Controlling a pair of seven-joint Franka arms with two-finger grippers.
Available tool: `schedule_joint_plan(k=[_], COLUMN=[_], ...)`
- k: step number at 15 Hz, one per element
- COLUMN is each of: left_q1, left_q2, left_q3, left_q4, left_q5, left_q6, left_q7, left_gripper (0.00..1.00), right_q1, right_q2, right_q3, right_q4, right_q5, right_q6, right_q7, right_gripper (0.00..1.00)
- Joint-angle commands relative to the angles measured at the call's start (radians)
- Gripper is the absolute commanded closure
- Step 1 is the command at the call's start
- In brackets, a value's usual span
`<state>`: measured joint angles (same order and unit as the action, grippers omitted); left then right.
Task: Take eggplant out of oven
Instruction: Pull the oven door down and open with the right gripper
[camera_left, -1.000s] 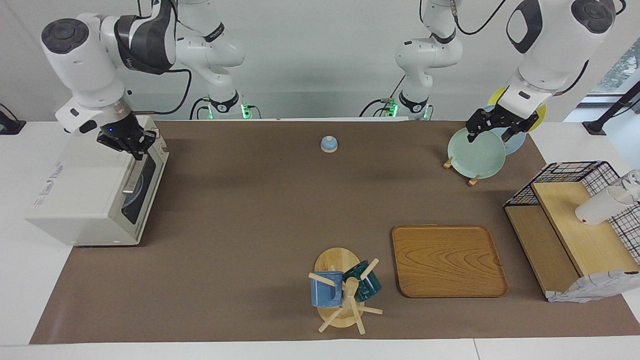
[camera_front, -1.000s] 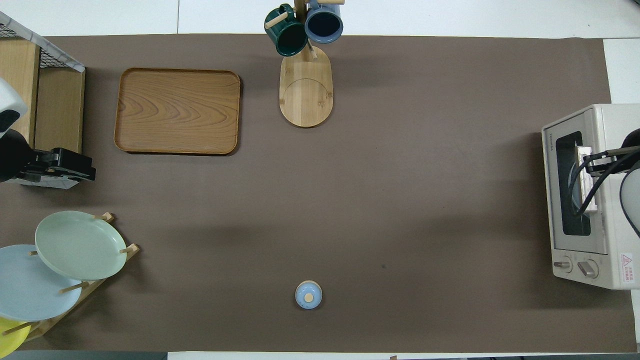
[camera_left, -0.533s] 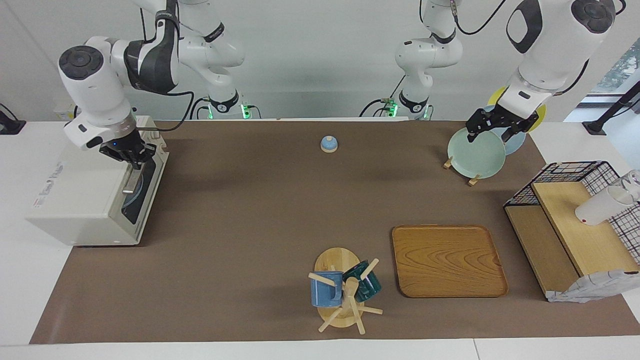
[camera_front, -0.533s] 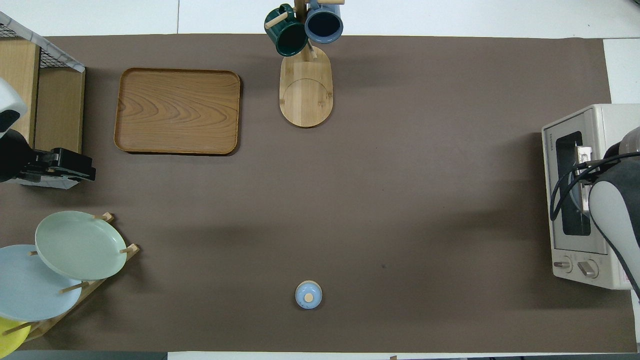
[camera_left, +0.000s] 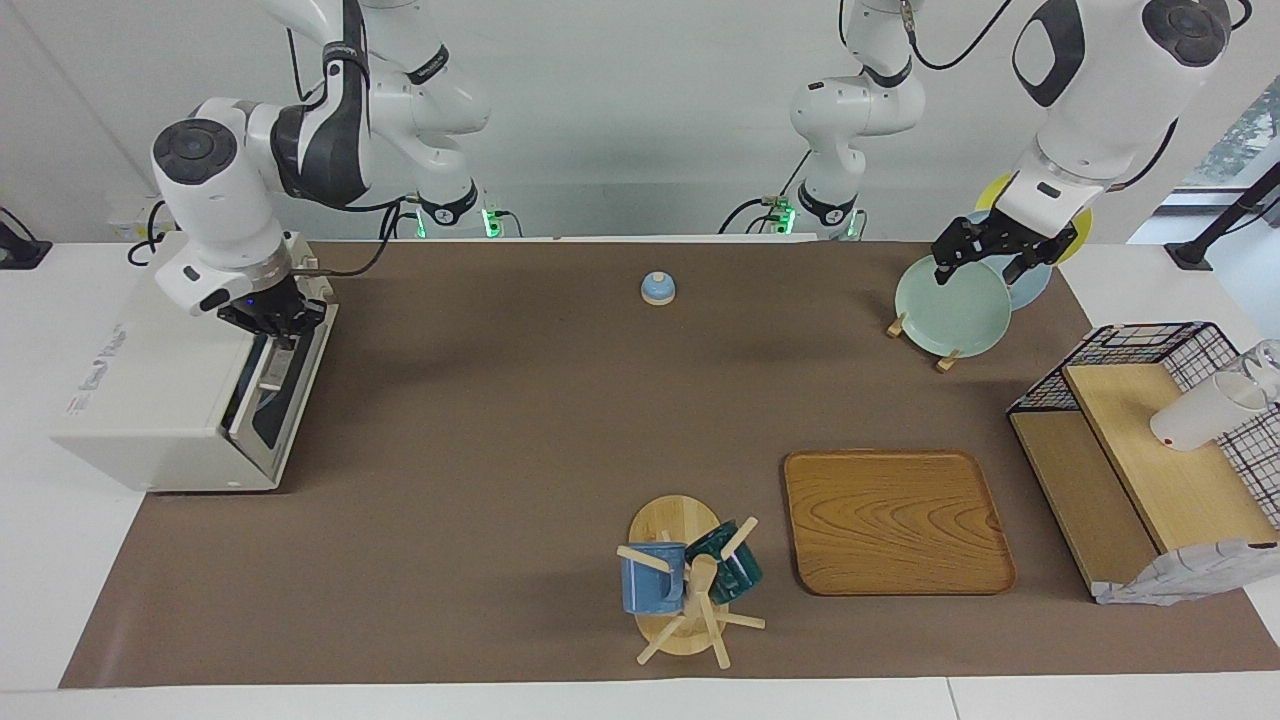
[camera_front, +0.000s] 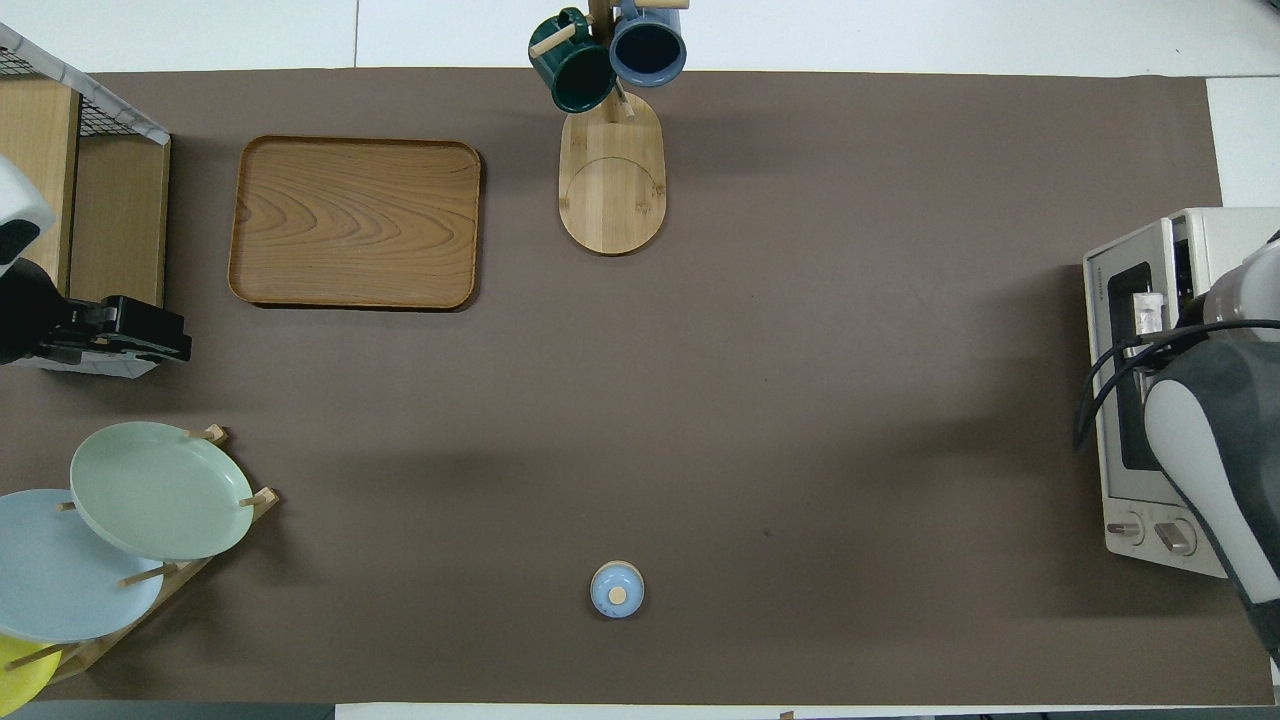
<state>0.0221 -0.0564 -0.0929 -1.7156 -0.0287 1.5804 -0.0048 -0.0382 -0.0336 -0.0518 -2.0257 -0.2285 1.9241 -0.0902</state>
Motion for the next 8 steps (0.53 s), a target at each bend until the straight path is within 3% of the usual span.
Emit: schedule_joint_plan(k=[1, 5, 8], left_q1=[0.016, 0.016, 0.016], left_q2=[-0.008, -0.008, -0.008], left_q3=[-0.011, -0.011, -0.011], left_q4=[-0.004, -0.004, -0.004], left_q5=[0.015, 0.015, 0.015], left_q6=[-0.002, -0.003, -0.003], left_q7=[0.011, 0.011, 0.011], left_gripper=[0.0, 0.0, 0.0], right_q1=[0.027, 0.053, 0.052], right_q2=[0.069, 0.098, 0.17], right_q3=[0.003, 0.003, 0.003], right_q4=[-0.048, -0.125, -0.13], right_q5=[0.004, 0.061, 0.102], right_q6=[0.146, 0.314, 0.383], right_q7=[0.059, 0.072, 0.086], right_gripper=[1.0, 1.0, 1.0])
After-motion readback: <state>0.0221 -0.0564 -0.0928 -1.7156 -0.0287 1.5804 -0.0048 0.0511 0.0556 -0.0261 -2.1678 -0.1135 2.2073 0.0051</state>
